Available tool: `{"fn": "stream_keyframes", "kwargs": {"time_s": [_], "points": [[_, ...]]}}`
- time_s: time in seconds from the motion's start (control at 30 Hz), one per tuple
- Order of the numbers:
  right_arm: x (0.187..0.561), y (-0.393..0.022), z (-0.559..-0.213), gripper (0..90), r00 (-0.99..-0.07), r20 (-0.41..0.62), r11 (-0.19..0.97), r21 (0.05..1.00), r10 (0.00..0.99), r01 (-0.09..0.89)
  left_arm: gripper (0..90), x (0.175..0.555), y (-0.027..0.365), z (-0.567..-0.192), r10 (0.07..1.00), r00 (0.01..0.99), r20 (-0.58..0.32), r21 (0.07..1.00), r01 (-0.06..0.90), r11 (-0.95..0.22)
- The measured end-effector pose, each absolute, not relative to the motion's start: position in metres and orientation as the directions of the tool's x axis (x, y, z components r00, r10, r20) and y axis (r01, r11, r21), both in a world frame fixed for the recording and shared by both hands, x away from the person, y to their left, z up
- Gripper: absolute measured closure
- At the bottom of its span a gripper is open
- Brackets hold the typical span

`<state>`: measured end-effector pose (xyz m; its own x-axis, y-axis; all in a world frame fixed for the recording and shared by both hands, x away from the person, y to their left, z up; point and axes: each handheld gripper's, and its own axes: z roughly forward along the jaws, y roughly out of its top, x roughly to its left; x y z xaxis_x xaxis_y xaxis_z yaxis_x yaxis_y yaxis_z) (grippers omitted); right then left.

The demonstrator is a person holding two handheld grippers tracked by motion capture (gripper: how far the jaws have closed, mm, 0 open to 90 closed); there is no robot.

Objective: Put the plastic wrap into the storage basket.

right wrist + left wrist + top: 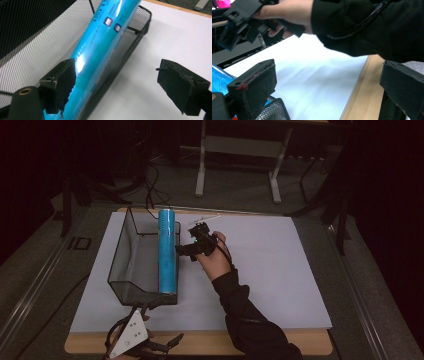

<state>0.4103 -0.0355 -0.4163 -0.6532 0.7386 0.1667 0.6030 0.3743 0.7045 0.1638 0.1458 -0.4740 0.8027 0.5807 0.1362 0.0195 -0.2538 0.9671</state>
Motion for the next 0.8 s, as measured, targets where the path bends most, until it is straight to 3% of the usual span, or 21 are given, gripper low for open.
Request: {"fn": "stream_keyframes", "kwargs": {"time_s": [0.8], "points": [[0.364,-0.156,-0.421,14.9,-0.658,0.115,0.359,0.762,0.744,0.538,1.5,0.165,0.144,-0.475,0.579,0.804,0.135,0.966,0.023,-0.257]]}}
